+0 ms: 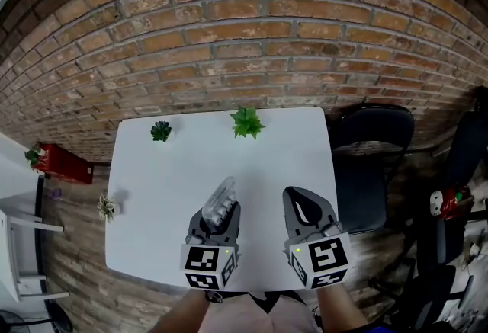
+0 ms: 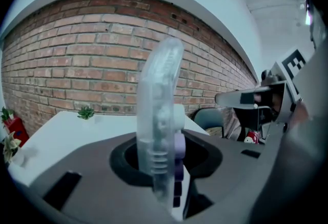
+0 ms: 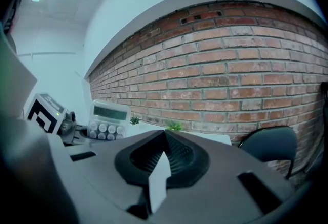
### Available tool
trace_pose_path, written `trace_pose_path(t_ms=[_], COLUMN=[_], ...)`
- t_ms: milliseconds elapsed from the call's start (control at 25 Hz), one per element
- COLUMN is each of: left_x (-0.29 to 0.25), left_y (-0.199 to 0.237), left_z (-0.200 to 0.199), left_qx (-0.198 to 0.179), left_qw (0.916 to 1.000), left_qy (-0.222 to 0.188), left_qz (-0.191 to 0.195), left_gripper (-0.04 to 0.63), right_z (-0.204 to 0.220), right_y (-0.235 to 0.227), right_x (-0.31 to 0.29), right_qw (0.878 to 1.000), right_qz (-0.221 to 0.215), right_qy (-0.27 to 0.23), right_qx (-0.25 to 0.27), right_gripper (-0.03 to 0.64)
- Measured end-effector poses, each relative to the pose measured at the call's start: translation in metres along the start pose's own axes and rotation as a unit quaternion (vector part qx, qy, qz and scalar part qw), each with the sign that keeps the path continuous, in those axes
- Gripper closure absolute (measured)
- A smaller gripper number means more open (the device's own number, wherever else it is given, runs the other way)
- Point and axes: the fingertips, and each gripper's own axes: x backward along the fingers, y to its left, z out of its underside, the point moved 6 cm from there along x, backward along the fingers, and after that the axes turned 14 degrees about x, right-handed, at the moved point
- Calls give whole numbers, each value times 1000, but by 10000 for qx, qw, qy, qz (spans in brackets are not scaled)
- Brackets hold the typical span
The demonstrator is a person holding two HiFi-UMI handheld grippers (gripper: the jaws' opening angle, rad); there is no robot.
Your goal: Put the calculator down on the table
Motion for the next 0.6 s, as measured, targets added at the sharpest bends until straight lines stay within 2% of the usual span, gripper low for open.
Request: trace_pose_path(t_ms=[400, 600], left_x=[-22, -29], left_y=[17, 23], left_z=[48, 58], left_qx=[128, 118], left_qw=[9957, 9935], left_qy=[910, 1129], left_qz=[77, 75], left_gripper=[459, 458], right_z=[14, 18], right_y=[1, 0], right_x=[-4, -5], right_qw=[9997, 9994], right_qz=[117, 164], right_qy=[191, 241], right_qx=[-137, -183], right_gripper=[614, 614])
